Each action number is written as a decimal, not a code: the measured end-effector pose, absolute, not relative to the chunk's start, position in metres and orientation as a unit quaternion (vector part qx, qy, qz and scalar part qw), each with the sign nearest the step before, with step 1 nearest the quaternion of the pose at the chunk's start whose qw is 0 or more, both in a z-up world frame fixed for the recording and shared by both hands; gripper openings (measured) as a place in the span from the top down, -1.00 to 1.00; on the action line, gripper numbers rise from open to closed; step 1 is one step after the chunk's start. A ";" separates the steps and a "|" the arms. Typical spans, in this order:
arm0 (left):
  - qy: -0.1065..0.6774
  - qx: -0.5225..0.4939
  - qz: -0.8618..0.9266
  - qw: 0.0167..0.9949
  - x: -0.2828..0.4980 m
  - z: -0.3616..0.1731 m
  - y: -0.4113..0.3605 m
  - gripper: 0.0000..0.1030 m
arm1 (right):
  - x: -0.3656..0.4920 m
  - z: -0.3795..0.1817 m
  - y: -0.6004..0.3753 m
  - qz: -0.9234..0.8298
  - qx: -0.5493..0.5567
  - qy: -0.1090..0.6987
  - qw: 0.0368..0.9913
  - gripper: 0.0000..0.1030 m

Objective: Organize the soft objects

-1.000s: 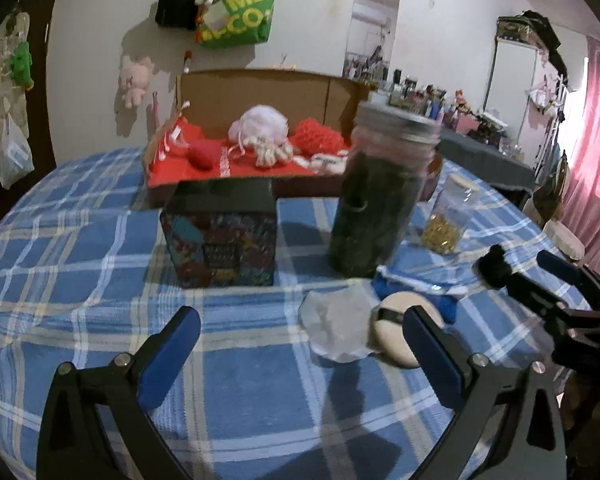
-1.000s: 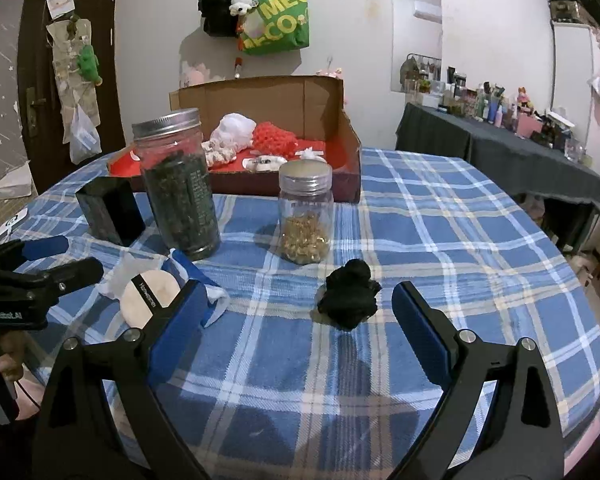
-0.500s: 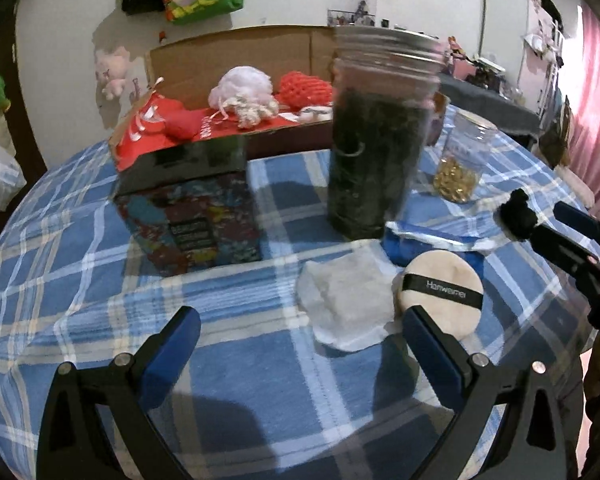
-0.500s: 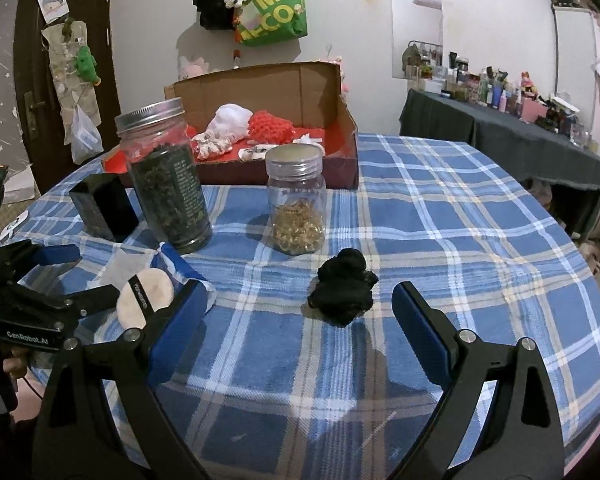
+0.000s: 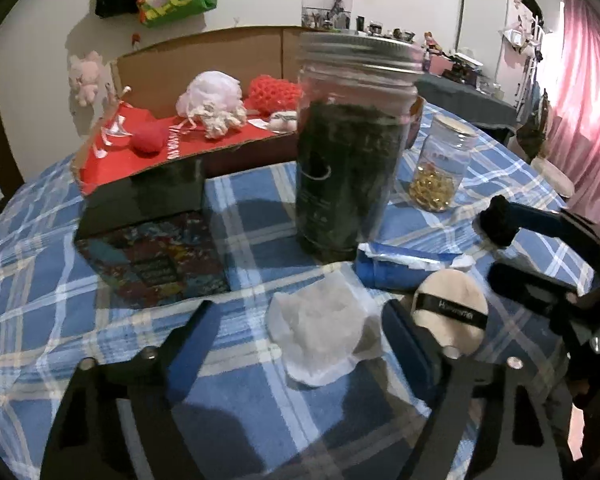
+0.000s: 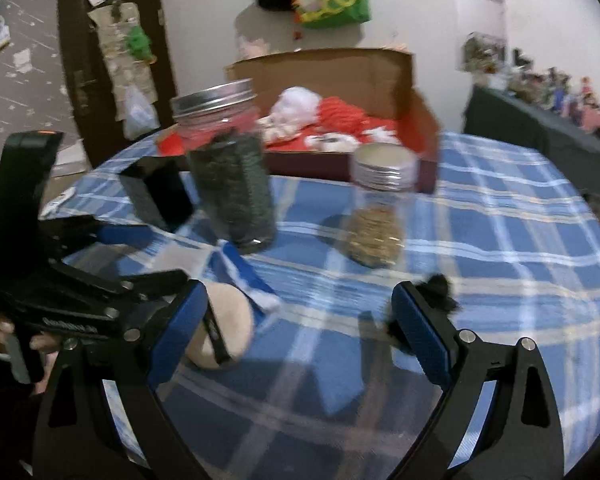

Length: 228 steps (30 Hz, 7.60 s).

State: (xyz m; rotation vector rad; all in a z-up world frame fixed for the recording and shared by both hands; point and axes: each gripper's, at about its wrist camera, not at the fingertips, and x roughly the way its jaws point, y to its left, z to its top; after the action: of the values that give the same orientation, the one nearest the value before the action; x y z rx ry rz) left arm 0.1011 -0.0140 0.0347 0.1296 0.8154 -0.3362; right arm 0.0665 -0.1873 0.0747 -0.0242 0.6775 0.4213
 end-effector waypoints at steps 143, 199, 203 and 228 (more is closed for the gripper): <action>0.422 0.060 -0.260 0.866 0.280 0.094 0.069 0.73 | 0.286 0.120 -0.217 0.321 0.005 0.449 0.834 0.73; 0.390 0.043 -0.204 0.897 0.259 0.125 0.055 -0.78 | 0.242 0.162 -0.161 0.170 -0.171 0.412 0.879 -0.37; 0.339 0.041 -0.195 0.920 0.221 0.151 0.051 -0.93 | 0.207 0.186 -0.164 0.172 -0.145 0.375 0.899 -0.49; 0.201 -0.003 -0.121 0.972 0.045 0.162 0.022 -1.00 | 0.012 0.193 -0.191 0.110 -0.057 0.203 0.971 -0.81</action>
State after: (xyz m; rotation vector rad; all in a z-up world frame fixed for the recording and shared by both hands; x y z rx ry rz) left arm 0.0453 0.0222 0.1625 -0.0054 0.4065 -0.2446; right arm 0.0121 -0.1912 0.1926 -0.1141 0.4096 0.2227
